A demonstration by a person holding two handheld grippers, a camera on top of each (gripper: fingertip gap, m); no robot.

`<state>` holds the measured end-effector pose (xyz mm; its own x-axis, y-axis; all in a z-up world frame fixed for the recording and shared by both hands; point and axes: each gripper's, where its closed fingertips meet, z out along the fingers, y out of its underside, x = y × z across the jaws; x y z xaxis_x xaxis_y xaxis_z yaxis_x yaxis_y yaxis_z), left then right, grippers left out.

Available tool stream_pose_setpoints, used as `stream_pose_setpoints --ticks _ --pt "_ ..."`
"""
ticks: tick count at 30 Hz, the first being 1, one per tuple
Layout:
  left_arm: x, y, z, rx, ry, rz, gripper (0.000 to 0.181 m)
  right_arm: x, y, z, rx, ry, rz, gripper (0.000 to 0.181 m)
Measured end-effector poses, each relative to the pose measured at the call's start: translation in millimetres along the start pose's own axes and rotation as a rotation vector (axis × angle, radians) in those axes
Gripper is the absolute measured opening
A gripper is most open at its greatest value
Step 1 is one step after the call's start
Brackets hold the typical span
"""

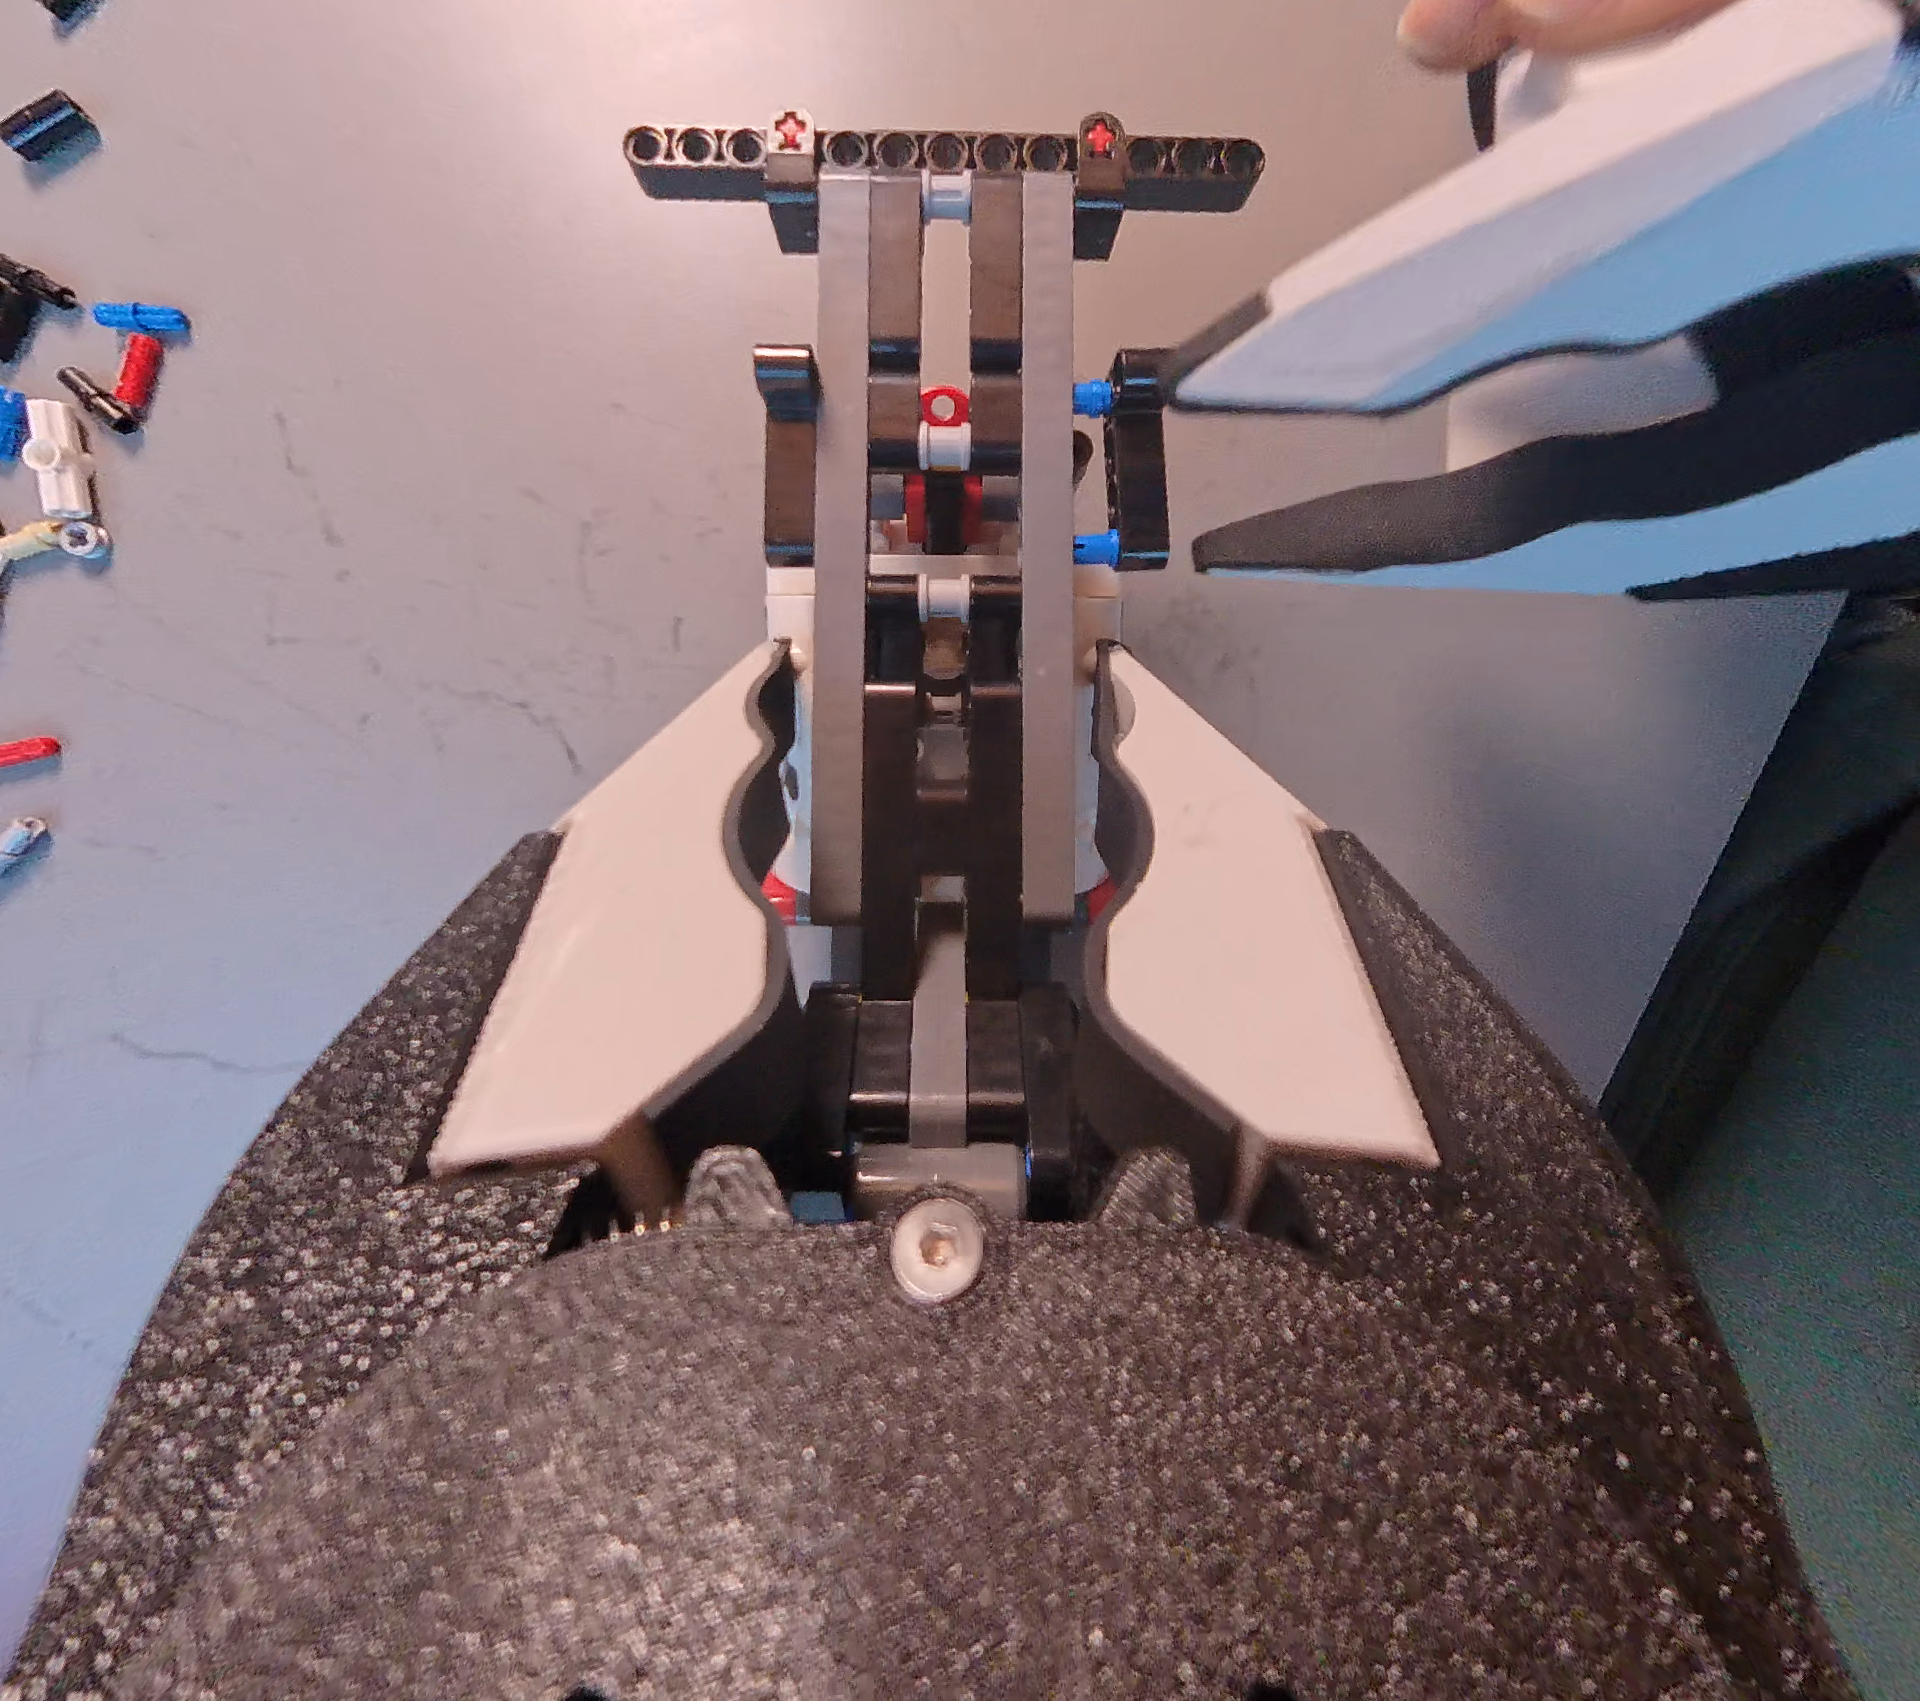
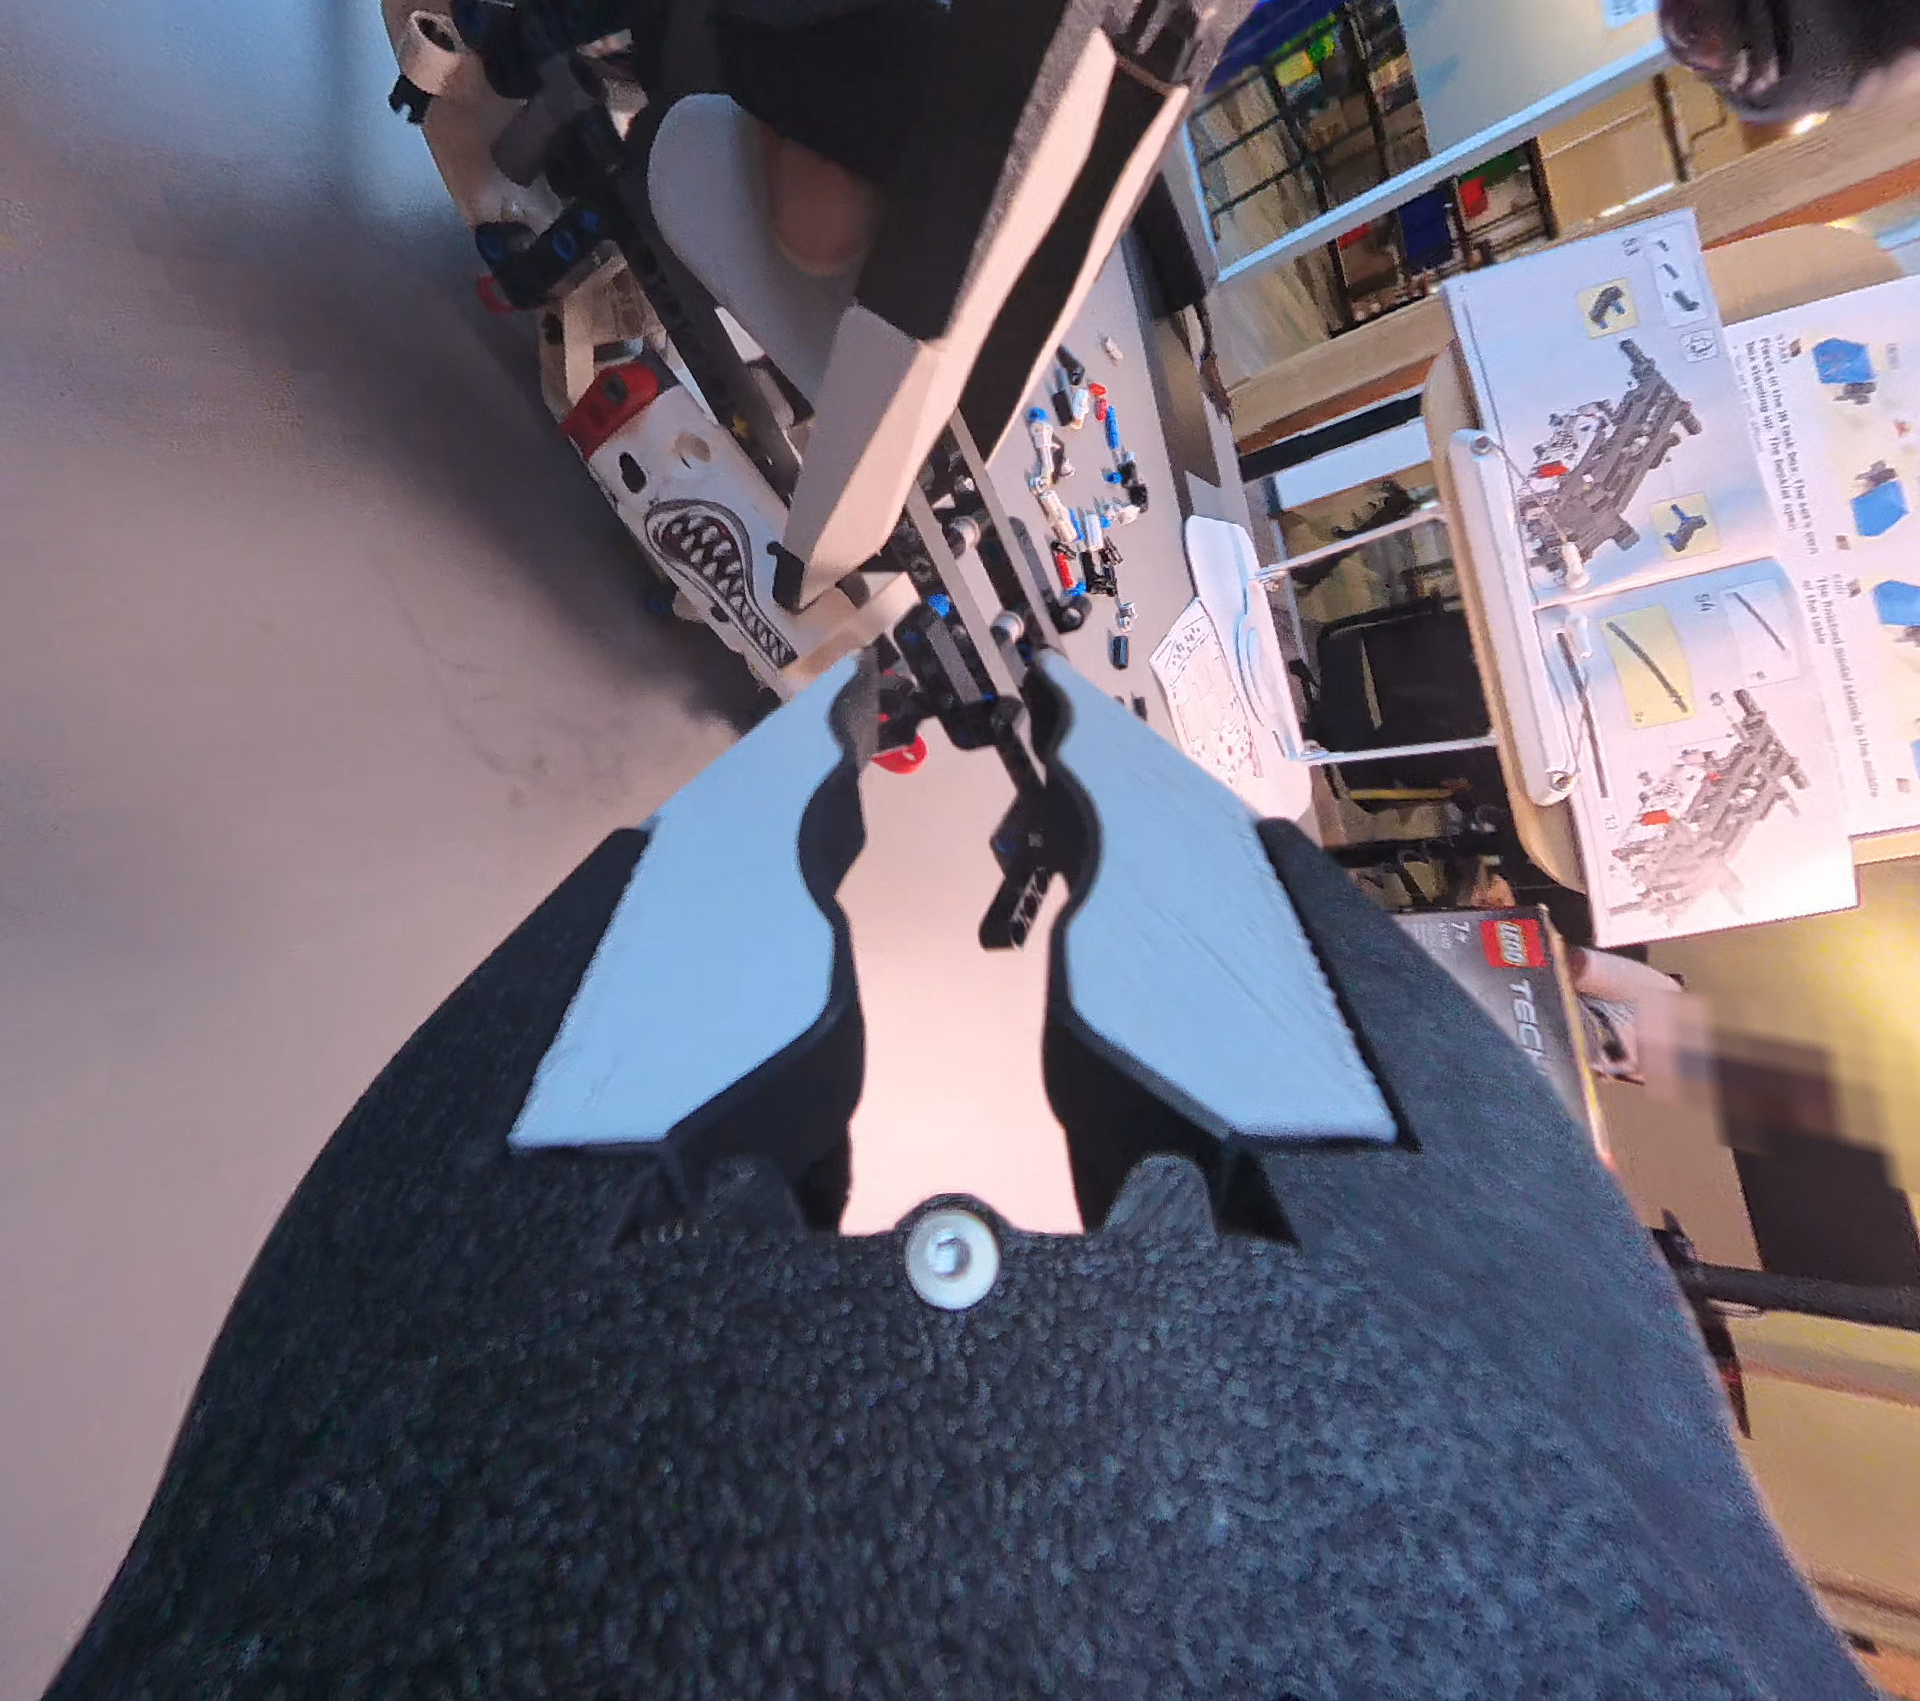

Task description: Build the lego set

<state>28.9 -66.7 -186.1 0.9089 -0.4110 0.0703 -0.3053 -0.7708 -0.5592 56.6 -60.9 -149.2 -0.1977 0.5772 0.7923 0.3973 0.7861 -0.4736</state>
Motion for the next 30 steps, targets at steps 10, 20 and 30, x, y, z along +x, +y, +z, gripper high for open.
stream_pose_setpoints --ticks 10,20,30 --pt "-2 1 0 -0.013 -0.01 -0.006 0.057 5 19 18 -0.043 0.092 -0.221 0.023" --pt "-2 0 1 -0.015 -0.024 -0.021 0.056 7 19 16 -0.051 0.21 -0.149 0.017" --pt "-2 0 1 -0.013 -0.032 -0.008 0.056 7 20 14 -0.062 0.219 -0.111 0.017"
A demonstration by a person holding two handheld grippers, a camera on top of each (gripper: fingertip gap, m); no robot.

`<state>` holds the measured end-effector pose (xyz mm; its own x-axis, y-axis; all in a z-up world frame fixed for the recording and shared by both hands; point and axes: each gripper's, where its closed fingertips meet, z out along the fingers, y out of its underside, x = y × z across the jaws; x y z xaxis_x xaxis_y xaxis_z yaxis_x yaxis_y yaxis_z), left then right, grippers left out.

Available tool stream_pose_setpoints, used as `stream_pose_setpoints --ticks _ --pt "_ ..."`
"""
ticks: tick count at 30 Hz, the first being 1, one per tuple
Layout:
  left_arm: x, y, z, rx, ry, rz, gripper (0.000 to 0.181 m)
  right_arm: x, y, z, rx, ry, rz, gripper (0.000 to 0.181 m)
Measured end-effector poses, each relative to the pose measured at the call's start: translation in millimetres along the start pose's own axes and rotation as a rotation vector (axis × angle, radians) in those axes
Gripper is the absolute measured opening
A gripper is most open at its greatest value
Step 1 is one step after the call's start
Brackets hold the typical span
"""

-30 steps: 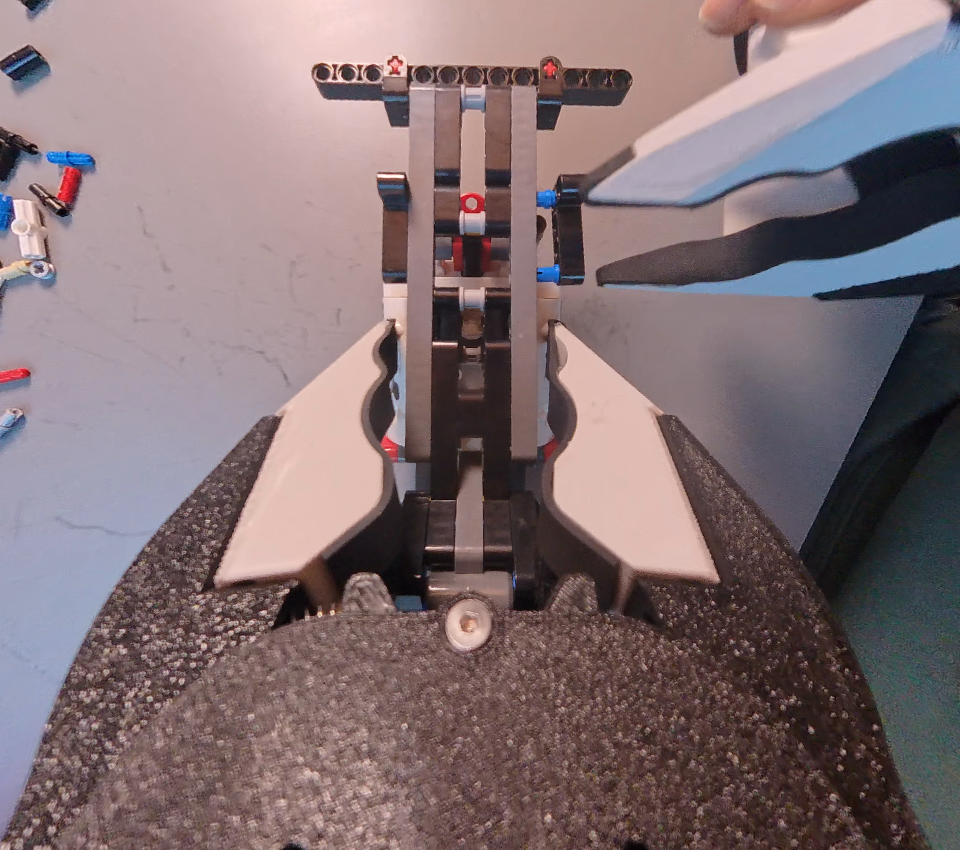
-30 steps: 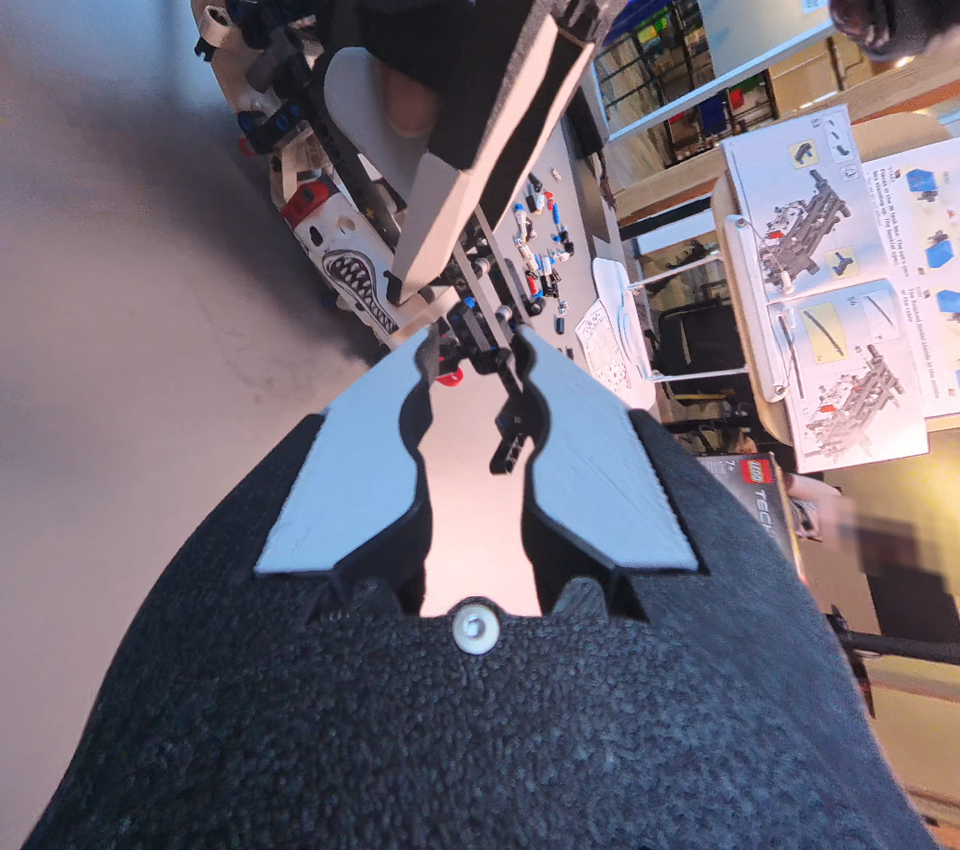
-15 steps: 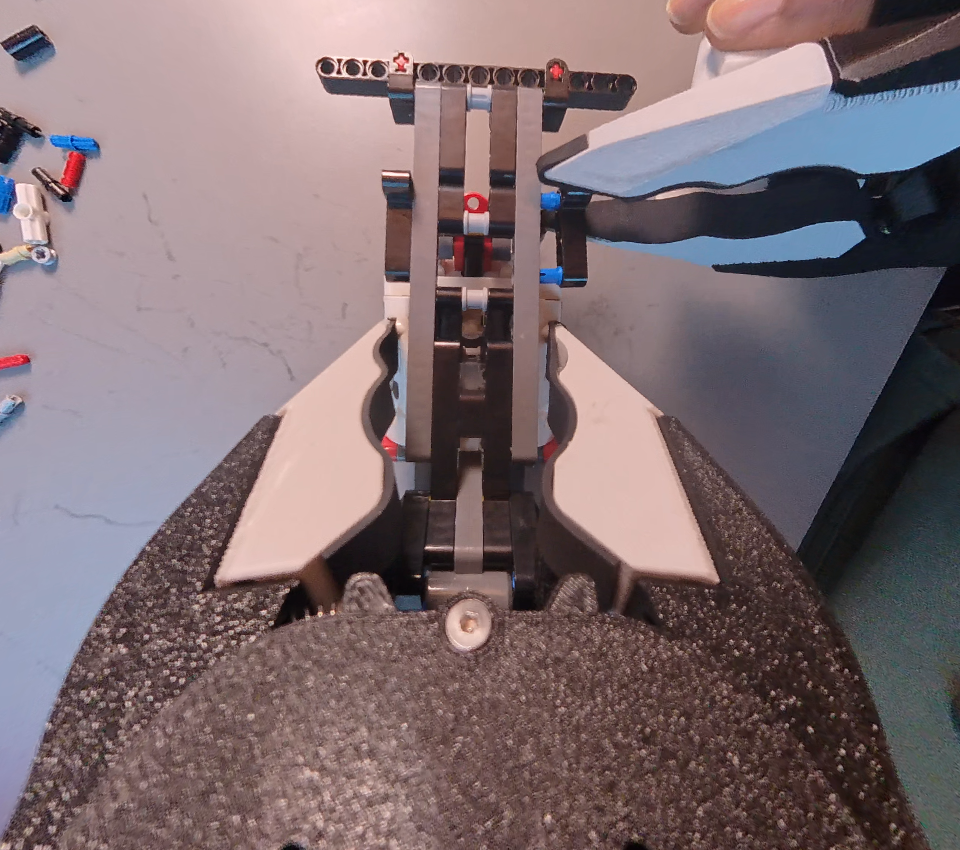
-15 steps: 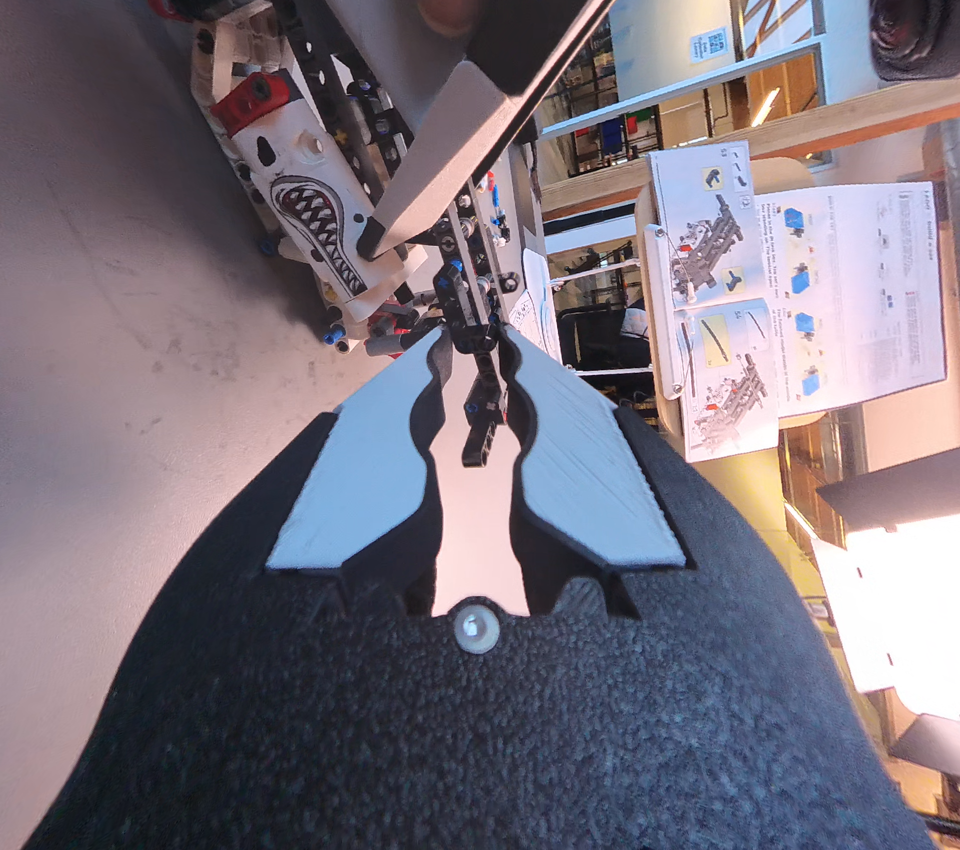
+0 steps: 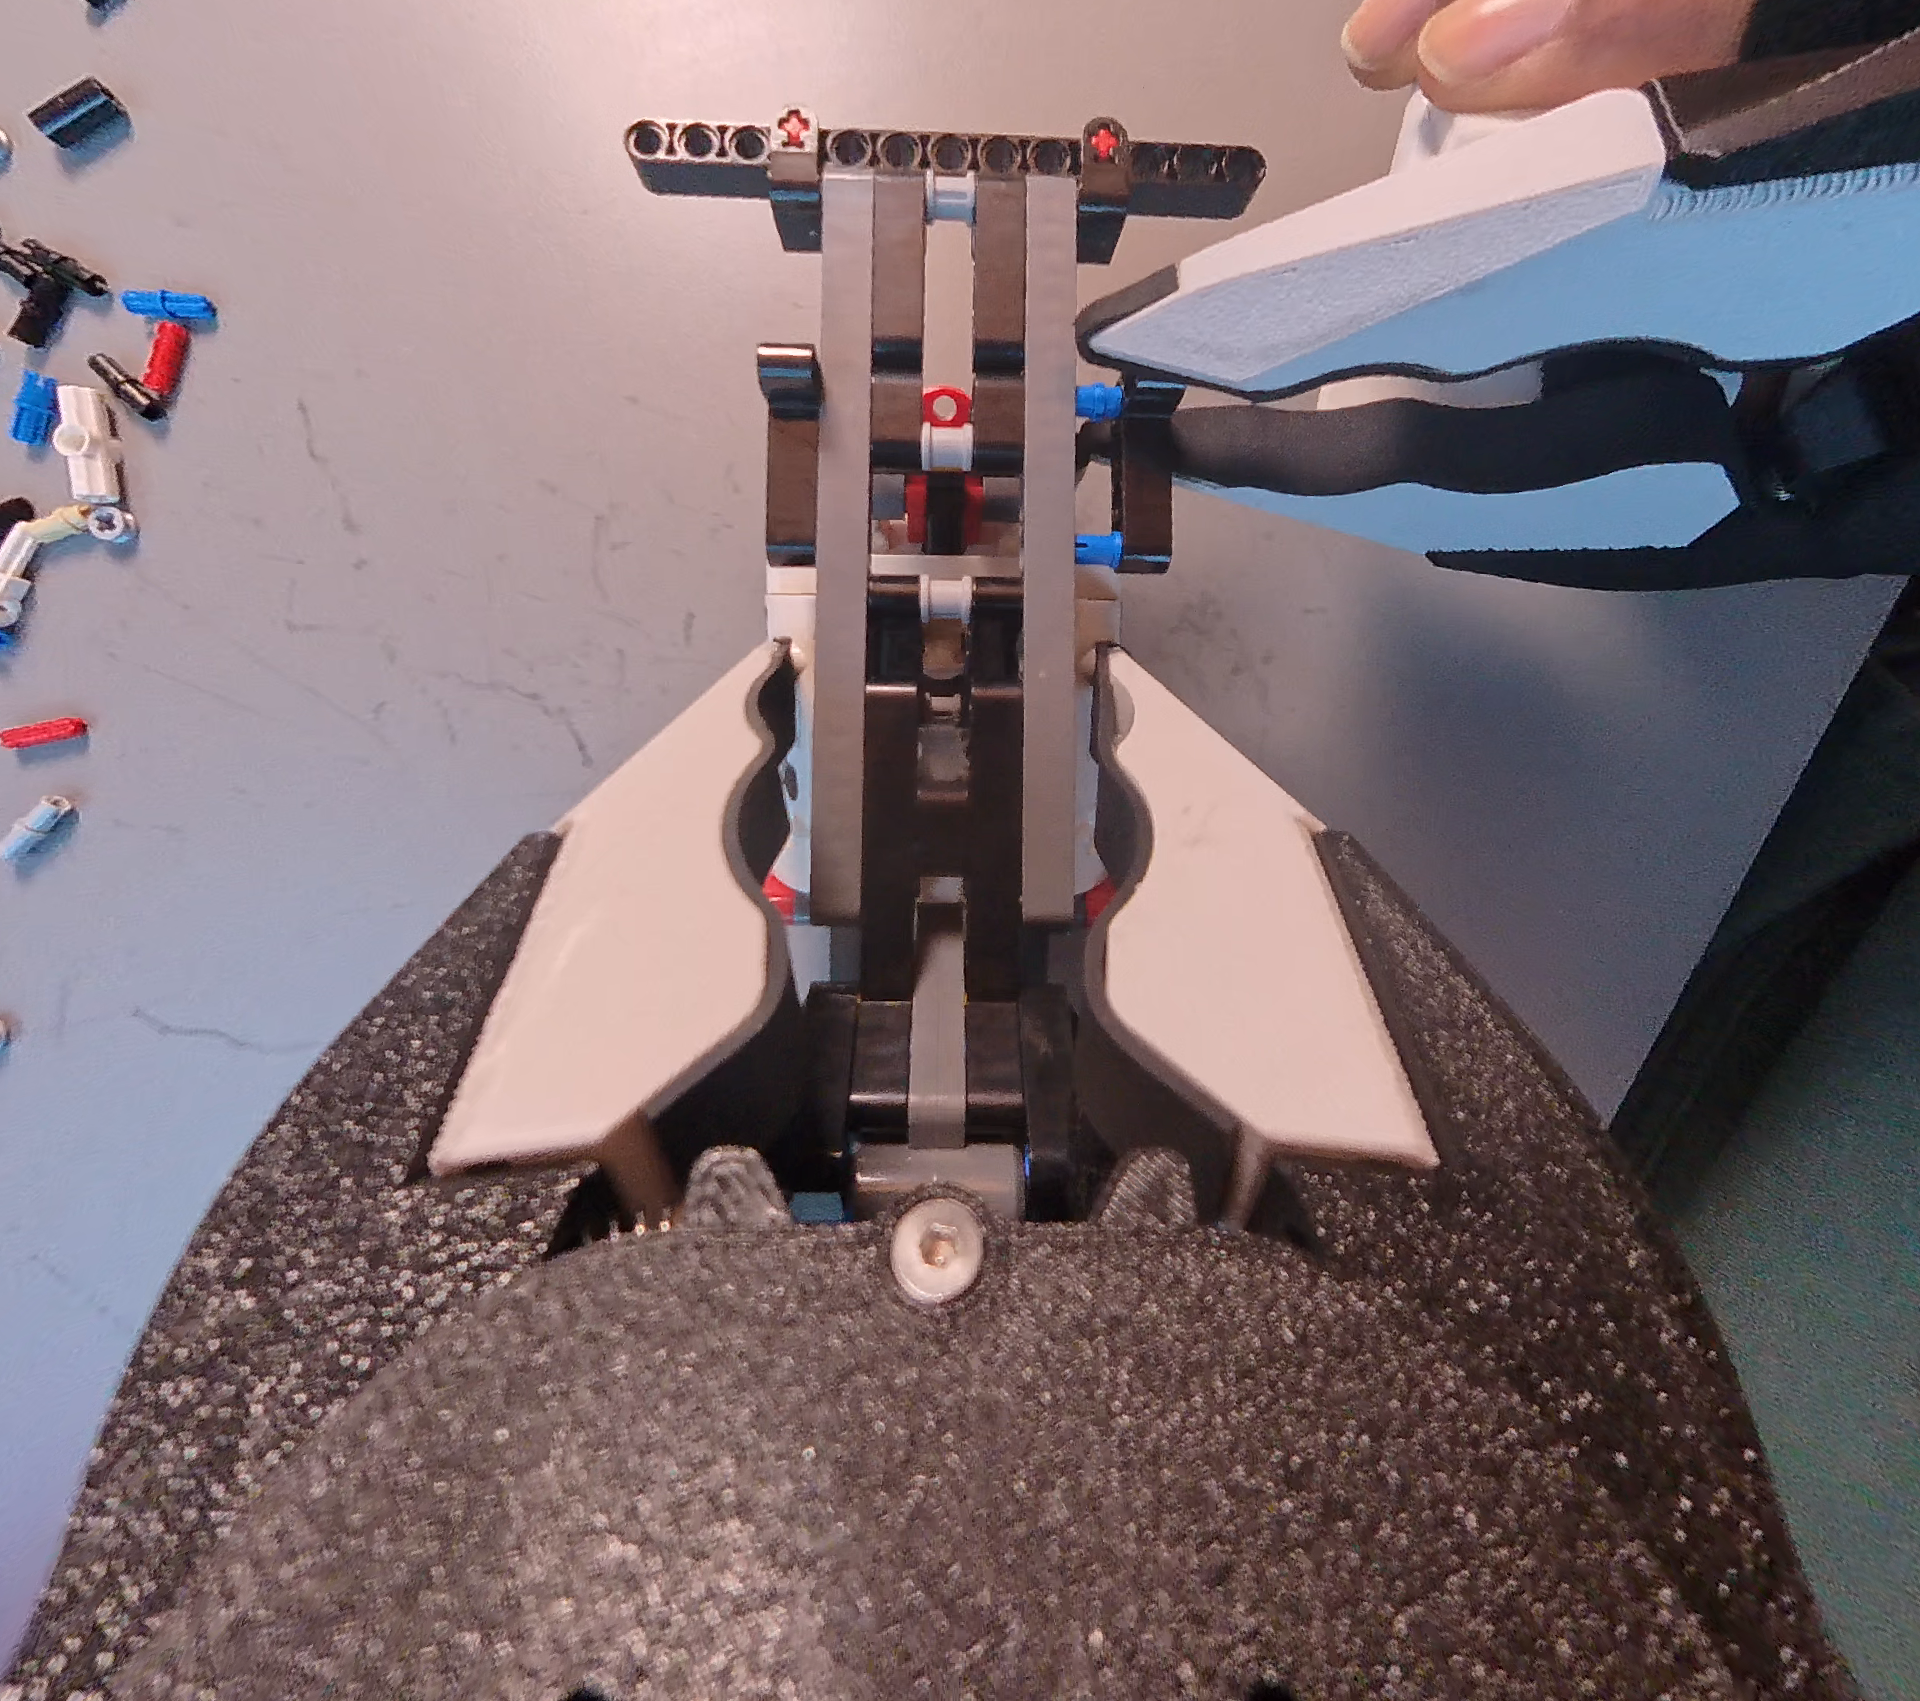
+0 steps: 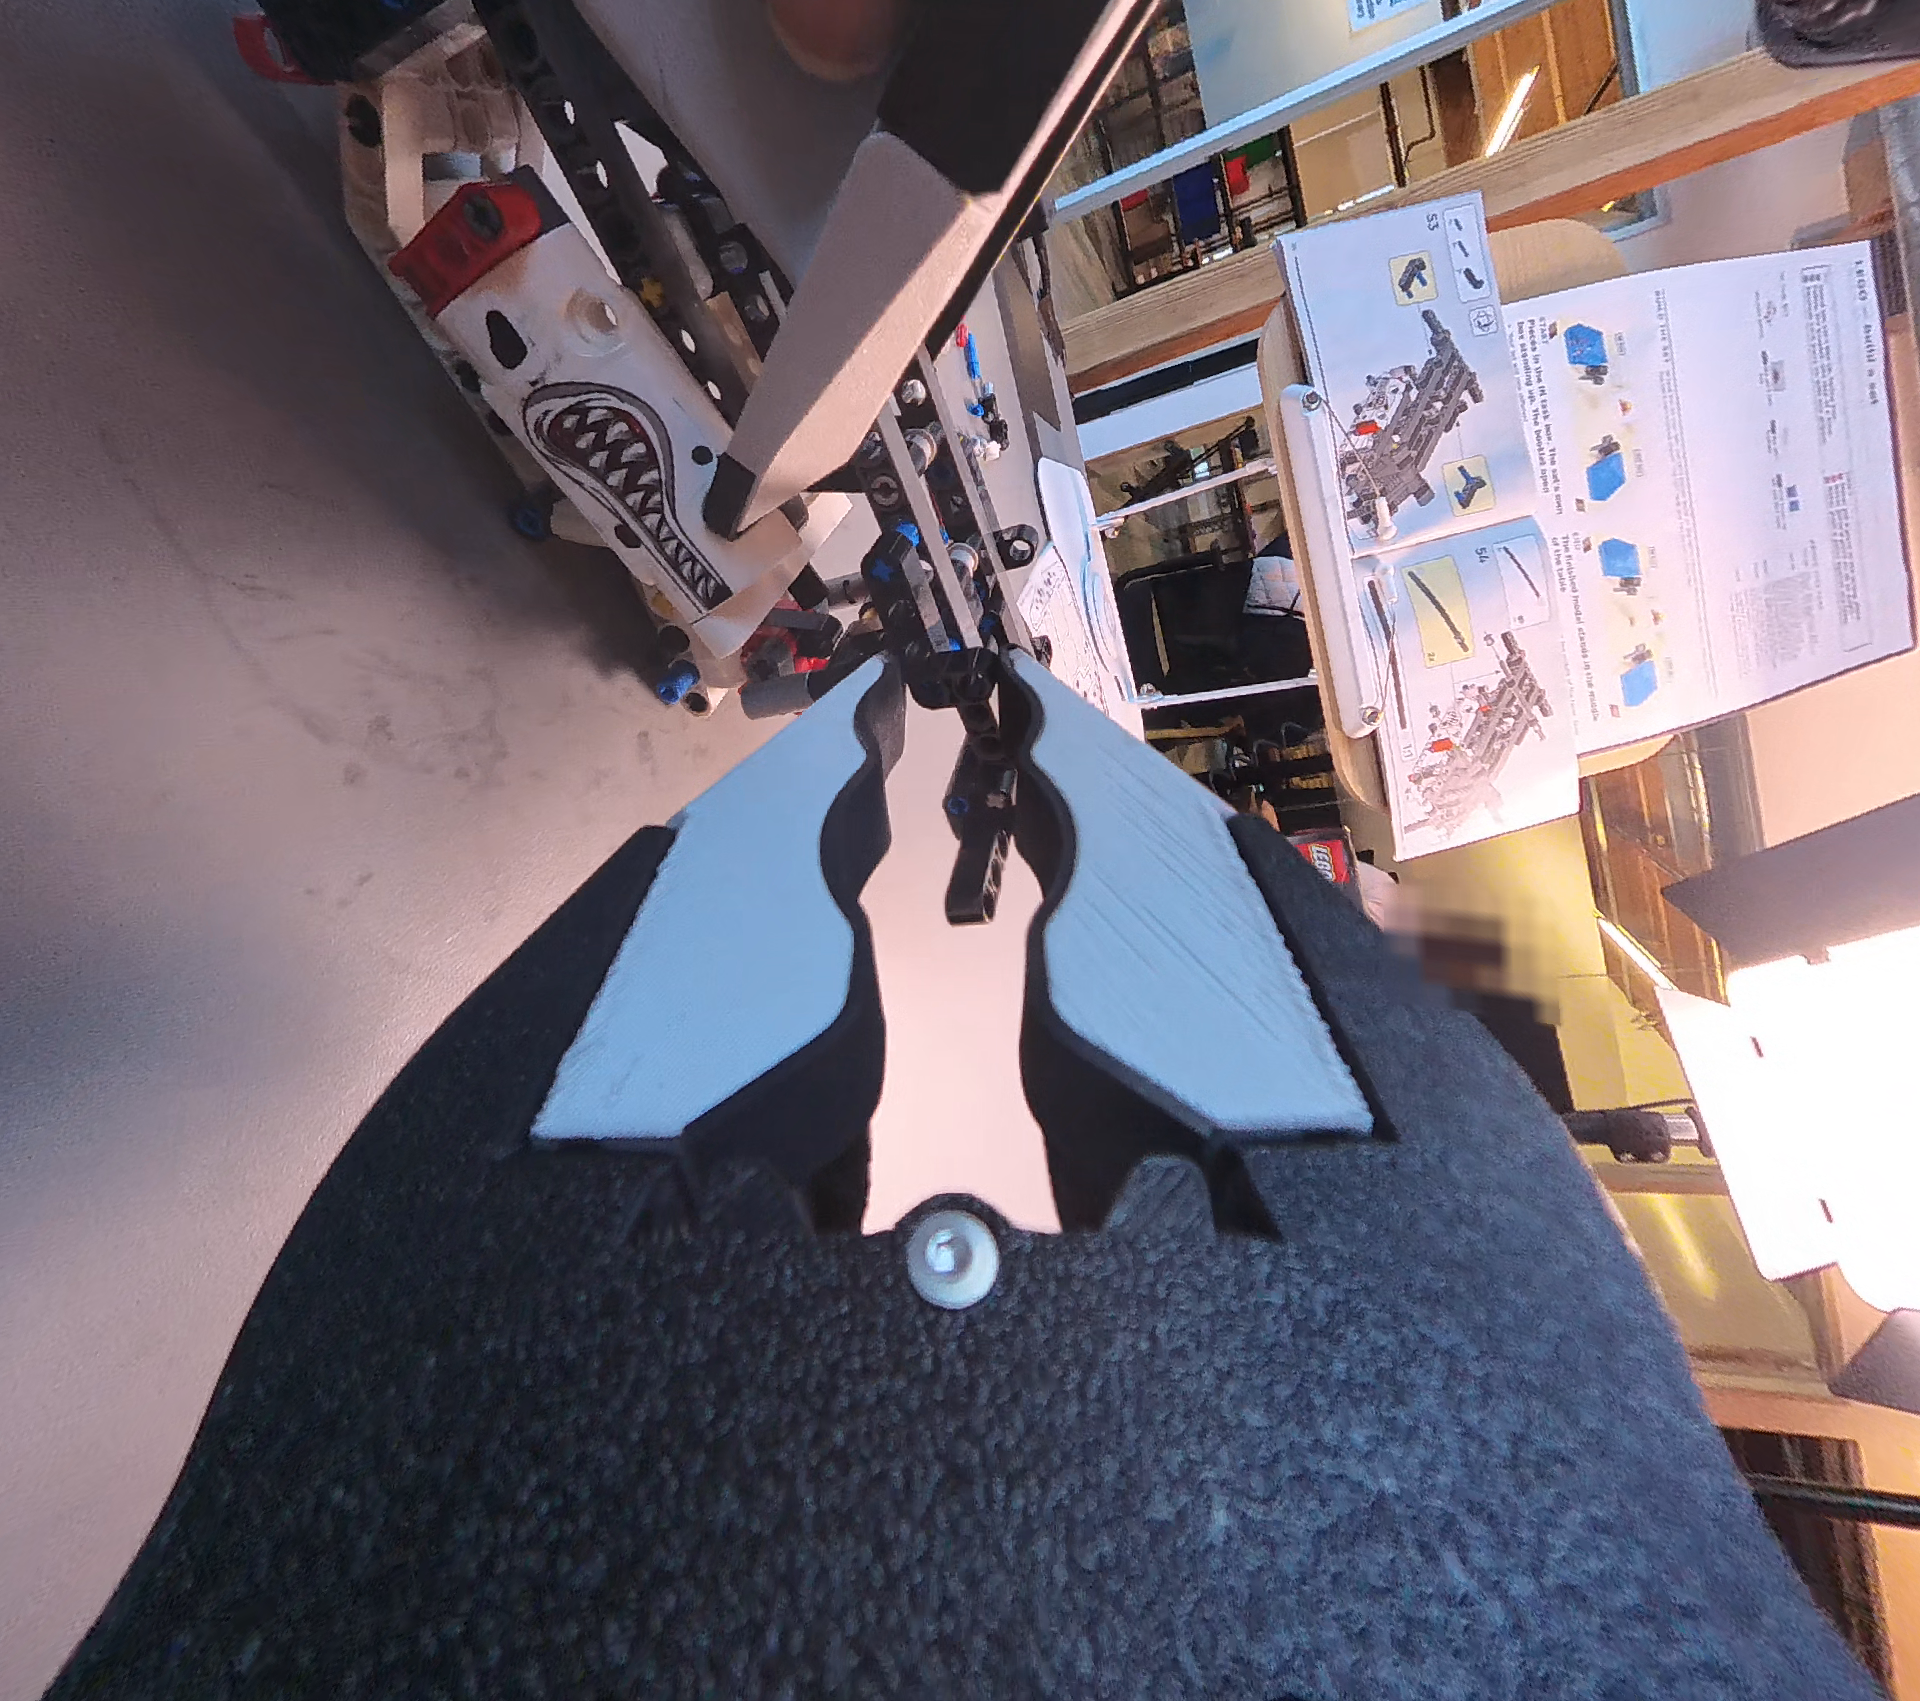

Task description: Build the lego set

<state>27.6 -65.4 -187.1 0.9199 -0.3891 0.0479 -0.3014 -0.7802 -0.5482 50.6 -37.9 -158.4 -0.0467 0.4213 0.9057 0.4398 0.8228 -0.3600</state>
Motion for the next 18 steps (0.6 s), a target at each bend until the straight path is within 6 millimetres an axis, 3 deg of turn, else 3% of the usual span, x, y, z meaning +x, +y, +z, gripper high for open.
stream_pose_setpoints --ticks 4,6,13,18 --pt "0 0 -1 0.007 0.012 -0.012 0.057 1 -2 0 0.048 -0.022 0.051 0.02" --pt "-1 0 -1 0.011 0.011 -0.011 0.057 -3 -6 -4 0.113 -0.087 0.136 0.035" --pt "0 -1 -3 0.058 -0.003 0.014 0.057 15 -8 -31 0.187 -0.353 0.818 0.031" --pt "-1 -3 -3 0.078 -0.014 0.006 0.057 -4 -5 -27 0.064 -0.331 0.771 0.032"
